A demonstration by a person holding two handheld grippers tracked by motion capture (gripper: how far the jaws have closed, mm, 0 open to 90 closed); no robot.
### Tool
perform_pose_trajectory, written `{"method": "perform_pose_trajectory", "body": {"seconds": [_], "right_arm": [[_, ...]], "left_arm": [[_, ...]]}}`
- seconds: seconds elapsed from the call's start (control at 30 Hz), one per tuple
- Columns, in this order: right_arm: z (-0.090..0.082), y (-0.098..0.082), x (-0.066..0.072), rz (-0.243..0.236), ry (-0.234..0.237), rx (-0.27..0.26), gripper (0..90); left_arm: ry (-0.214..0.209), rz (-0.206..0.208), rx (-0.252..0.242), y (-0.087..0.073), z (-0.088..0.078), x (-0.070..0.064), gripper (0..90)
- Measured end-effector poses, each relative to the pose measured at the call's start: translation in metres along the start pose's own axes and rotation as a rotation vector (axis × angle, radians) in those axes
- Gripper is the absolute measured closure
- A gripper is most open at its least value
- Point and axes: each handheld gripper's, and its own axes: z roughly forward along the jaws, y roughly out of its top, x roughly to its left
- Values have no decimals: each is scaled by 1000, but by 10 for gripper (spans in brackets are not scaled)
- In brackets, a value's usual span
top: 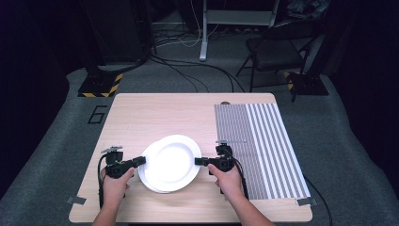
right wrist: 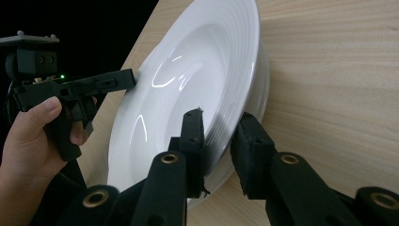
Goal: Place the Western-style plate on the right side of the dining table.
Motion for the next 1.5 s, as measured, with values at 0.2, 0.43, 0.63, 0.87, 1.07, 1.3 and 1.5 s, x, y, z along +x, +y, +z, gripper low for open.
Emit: {"method": "perform_pose_trajectory", "body": {"seconds": [0.2, 0.43, 0.63, 0.87, 1.07, 1.3, 1.5], "right_arm": [[-4, 1, 1, -2, -3, -12, 760], [-14, 4, 1, 6, 0, -33, 769], [-20, 5, 2, -19, -14, -50, 771], [-21, 3, 1, -20, -7, -61, 772], [-21, 1, -2, -11, 4, -69, 770], [-22, -2, -9, 14, 26, -73, 764], [-22, -3, -11, 19, 28, -73, 758]], "left_arm": [[-8, 4, -5, 0, 1, 0, 718], [-9, 19, -7, 0, 2, -3, 666], [-15, 28, -11, -1, 5, -7, 613], [-28, 29, -8, -1, 10, -10, 586], [-39, 40, -1, -2, 15, -14, 560], [-67, 11, 14, -3, 19, -15, 555], [-70, 26, 54, -5, 26, -18, 541]]}}
